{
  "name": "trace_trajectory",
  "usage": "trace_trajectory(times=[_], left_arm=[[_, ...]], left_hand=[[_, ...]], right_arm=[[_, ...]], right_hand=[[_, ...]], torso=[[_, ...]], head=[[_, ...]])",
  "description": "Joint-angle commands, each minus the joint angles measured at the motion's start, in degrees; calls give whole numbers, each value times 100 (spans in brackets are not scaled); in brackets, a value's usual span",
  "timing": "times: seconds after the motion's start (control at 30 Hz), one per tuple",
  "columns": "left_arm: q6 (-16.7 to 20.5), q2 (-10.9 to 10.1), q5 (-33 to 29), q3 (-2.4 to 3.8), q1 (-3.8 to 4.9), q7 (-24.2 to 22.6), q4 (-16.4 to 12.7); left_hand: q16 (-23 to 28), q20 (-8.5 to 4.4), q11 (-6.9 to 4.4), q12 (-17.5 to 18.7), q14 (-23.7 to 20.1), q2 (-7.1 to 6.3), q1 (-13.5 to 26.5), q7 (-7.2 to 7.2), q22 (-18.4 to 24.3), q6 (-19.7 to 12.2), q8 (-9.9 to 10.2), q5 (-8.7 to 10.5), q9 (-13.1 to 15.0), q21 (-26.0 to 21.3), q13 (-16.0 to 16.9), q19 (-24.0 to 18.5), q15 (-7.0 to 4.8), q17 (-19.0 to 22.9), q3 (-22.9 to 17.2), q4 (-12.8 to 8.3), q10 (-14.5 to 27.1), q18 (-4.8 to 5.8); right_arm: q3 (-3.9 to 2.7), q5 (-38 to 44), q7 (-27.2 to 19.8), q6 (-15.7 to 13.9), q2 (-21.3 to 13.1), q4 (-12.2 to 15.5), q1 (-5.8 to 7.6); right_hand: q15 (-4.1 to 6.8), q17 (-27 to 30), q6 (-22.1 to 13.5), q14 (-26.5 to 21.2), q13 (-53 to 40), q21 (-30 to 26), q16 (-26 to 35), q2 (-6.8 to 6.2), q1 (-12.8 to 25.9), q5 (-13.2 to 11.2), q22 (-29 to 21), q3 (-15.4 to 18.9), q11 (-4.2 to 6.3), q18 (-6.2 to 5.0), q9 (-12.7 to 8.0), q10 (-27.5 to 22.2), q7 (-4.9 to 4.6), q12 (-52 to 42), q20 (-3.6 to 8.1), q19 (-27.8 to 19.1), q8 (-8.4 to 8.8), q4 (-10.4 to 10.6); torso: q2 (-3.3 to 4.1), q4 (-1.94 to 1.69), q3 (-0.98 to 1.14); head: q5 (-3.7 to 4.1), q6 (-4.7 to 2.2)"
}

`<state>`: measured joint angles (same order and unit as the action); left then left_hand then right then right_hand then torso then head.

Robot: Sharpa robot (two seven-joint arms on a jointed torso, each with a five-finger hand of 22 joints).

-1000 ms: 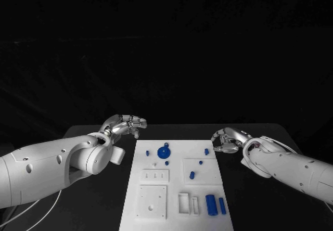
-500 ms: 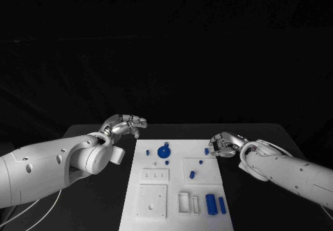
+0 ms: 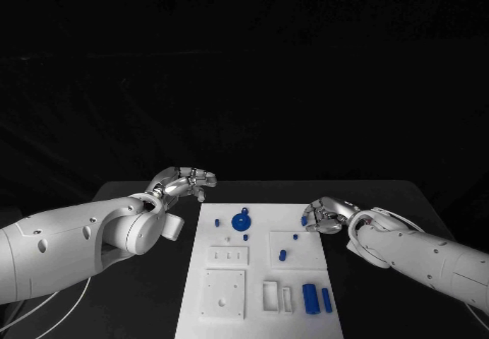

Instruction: Assemble the parts on the task board

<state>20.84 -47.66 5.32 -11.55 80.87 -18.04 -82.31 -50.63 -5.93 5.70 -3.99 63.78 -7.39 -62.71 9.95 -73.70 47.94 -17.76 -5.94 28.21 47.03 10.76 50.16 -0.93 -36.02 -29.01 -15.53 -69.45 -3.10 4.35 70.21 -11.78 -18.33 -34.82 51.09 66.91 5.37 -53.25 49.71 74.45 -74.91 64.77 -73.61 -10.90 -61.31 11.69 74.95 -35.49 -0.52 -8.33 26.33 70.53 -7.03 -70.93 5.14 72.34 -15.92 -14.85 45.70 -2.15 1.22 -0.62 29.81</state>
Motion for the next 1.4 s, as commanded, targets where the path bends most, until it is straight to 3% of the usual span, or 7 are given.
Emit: trace_trajectory(times=[0.03, 0.5, 0.63, 0.77, 1.4], left_arm=[[-71, 14, -18, 4, 2, -74, -6], [-54, 17, -31, 5, 2, -79, 3], [-52, 9, -31, 5, 2, -77, 6], [-56, 7, -31, 5, 2, -74, 10], [-60, 7, -31, 5, 2, -63, 17]], left_hand=[[-32, -38, 3, 11, 7, -2, 56, 11, 9, -51, 27, 18, -10, 40, -7, 21, 31, 6, -1, 24, 31, -204], [-38, -37, 3, 9, 12, 6, 61, 19, 12, -68, 39, 17, -13, 44, -7, 24, 31, 8, -7, 35, 33, -208], [-40, -37, 3, 9, 14, 8, 63, 21, 13, -71, 42, 17, -13, 45, -7, 26, 31, 8, -8, 38, 34, -209], [-41, -37, 3, 8, 15, 11, 64, 22, 14, -73, 43, 17, -13, 46, -7, 26, 30, 8, -10, 40, 34, -209], [-44, -36, 3, 7, 17, 18, 66, 24, 16, -76, 46, 21, -12, 50, -7, 27, 30, 10, -14, 48, 36, -212]], right_arm=[[13, 125, 20, -26, 31, -4, -5], [59, 156, 67, -45, 144, -25, -3], [60, 161, 74, -72, 147, -27, -3], [60, 161, 75, -109, 145, -28, -3], [60, 158, 121, -182, 135, -53, -3]], right_hand=[[38, -12, -15, -7, -110, 34, 30, 37, 17, -53, 83, 14, 0, -667, -7, -9, 8, -4, 13, -47, 14, 23], [38, -51, 16, 2, -121, 32, 34, 91, -7, -433, 77, -147, 1, -667, -32, 18, 9, -31, 45, -30, 5, 151], [43, -64, 71, 5, -123, 29, 43, 136, -59, -728, 78, -315, 7, -667, -38, 25, 16, -38, 49, -33, -19, 225], [47, -76, 144, 8, -122, 32, 50, 169, -111, -858, 82, -480, 11, -667, -38, 28, 20, -41, 51, -33, -51, 276], [33, -99, 200, 11, -127, 51, 52, 174, -179, -877, 90, -653, -5, -667, -38, 37, 2, -54, 62, -31, -77, 232]], torso=[[-8, 5, -5], [-4, 7, 1], [-9, 4, -1], [-10, 5, -1], [-12, 6, 12]], head=[[-6, 25], [-10, 55], [-5, 61], [-6, 66], [-10, 71]])
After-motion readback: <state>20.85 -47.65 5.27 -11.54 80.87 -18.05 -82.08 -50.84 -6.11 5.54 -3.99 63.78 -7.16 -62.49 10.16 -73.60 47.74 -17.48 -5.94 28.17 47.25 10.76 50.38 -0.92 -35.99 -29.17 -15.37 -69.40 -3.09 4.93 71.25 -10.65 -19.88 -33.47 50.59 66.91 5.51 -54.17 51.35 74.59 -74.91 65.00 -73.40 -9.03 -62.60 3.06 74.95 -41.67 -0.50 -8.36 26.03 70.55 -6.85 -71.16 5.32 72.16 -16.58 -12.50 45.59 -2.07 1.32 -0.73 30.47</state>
